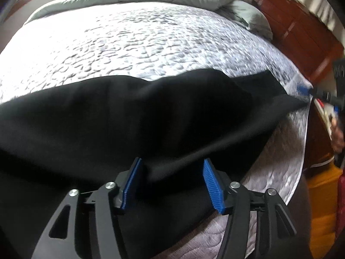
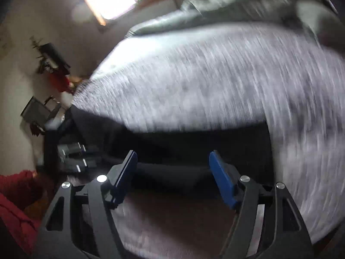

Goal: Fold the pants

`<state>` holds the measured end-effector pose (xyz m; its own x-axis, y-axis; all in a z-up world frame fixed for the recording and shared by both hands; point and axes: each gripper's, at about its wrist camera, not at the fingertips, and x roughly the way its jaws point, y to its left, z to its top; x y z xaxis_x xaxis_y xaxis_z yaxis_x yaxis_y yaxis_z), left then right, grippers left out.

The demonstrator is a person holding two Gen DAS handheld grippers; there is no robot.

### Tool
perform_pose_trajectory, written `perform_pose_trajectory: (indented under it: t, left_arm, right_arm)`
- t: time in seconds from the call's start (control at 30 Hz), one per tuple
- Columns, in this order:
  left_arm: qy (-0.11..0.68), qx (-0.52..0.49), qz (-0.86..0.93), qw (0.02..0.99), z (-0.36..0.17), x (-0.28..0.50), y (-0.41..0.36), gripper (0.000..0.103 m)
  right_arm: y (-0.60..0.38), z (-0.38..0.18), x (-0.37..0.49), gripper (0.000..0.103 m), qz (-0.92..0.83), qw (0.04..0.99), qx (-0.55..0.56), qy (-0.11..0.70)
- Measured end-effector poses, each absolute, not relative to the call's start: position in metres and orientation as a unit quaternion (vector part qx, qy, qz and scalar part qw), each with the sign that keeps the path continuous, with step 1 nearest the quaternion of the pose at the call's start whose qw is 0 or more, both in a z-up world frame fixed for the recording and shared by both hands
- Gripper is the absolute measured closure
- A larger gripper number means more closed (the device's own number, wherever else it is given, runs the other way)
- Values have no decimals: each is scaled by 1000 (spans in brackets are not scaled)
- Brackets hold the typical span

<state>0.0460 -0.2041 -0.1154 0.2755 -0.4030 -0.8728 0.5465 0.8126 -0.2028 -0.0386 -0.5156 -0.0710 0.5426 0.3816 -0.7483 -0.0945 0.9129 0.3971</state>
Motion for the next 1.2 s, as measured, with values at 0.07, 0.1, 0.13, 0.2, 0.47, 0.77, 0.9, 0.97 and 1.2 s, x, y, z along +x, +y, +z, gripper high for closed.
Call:
perform_pose_trajectory:
  t: [0.07, 0.1, 0.13, 0.2, 0.47, 0.77, 0.9, 0.97, 1.2]
  left_arm:
    - [522, 79, -297, 795, -114, 44, -206, 44]
    - [524, 76, -297, 795, -114, 43, -205, 44]
    - [527, 63, -296, 794, -112, 44, -203, 44]
    - [535, 39, -293, 792, -110, 46, -197, 42]
    - [558, -65, -240, 792, -95, 56, -133, 37]
    - [595, -212, -171, 756, -112, 117, -85, 36]
    - [611, -230, -152, 743, -127, 131, -84, 57]
    - [599, -221, -143, 757, -126, 131, -82, 83]
    - [519, -215, -151, 813, -102, 90, -77, 92]
  right_arm:
    - [-521, -97, -57, 33, 107, 846, 190, 487]
    - [-526, -112, -66, 33, 92, 834, 225, 496]
    - [-530, -122, -71, 31, 83, 824, 255, 499]
    - [-538, -141, -78, 29, 59, 802, 319, 502]
    - [-528, -140, -78, 20, 11, 790, 361, 495]
    - [-513, -148, -63, 41, 37, 781, 361, 509]
    - [-521, -155, -63, 77, 36, 774, 371, 512]
    - [-526, -159, -64, 82, 53, 763, 403, 503]
    - [-524, -131, -44, 86, 60, 787, 362, 496]
